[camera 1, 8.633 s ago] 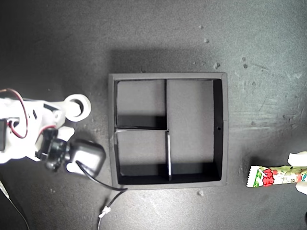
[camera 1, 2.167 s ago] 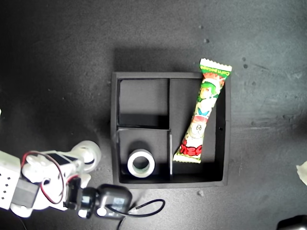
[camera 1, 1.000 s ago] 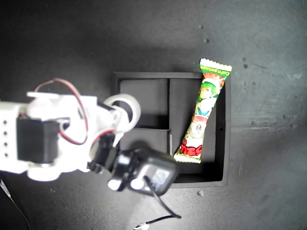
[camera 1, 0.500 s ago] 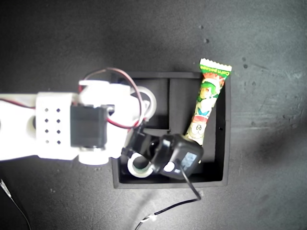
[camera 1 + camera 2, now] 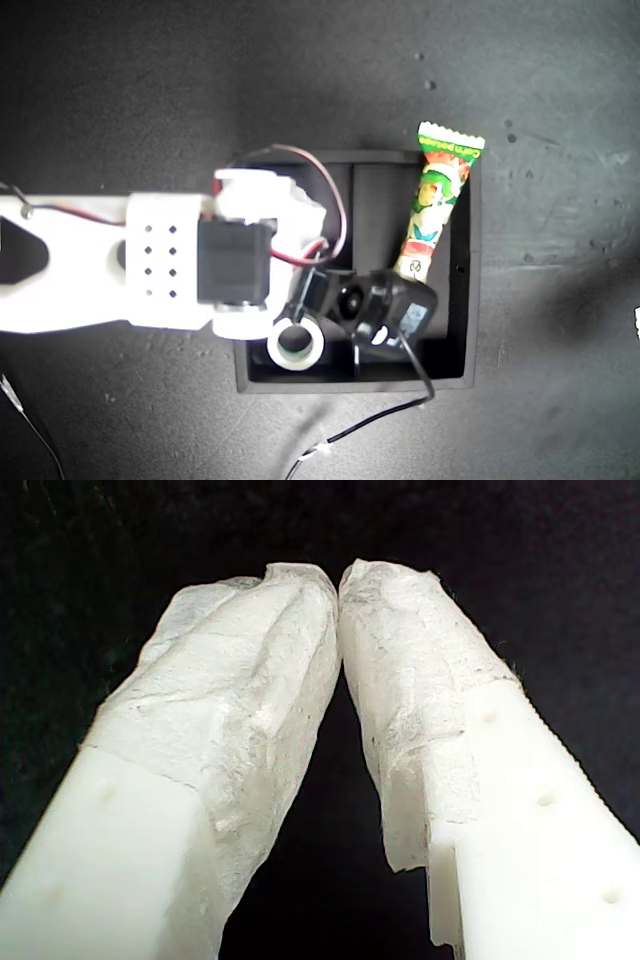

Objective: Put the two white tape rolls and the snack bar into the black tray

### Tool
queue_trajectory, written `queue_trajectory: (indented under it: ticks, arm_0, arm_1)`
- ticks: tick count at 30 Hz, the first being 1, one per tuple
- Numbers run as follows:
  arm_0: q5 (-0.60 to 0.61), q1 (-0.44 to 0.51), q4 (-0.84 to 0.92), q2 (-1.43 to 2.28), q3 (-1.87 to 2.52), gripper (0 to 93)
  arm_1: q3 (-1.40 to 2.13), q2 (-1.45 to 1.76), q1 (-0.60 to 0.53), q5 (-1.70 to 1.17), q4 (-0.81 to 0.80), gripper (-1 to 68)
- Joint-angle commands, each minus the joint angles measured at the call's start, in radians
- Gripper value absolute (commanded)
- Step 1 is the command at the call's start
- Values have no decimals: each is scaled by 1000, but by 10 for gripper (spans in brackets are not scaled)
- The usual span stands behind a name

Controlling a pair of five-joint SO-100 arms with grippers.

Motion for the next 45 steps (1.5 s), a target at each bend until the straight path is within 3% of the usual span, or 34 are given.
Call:
queue_trajectory:
  ticks: [1,9,14,19,23,29,35,45]
  arm_0:
    - [5,6,112,-120,-371,164]
    - [26,-54,114,239,-38,119]
    - [-2,-138,87,690,468,74]
    - [-9,-206,-181,1289,1167,0]
    - [-43,-225,-304,1667,1585,0]
    - [-124,-210,-356,2083,2008,0]
    - [-178,-184,-341,2407,2281,0]
    - [-175,-179,-310,2551,2422,0]
  arm_1:
    - [-15,14,-8,3,-14,-4]
    - [-71,20,2,-5,67,-4]
    - [48,133,98,-84,87,-3]
    - [347,615,199,-187,103,-4]
    - [414,640,244,-247,120,-5]
    - [486,640,316,-299,140,-5]
    - [634,640,388,-387,29,-5]
    - [646,640,431,-400,83,1]
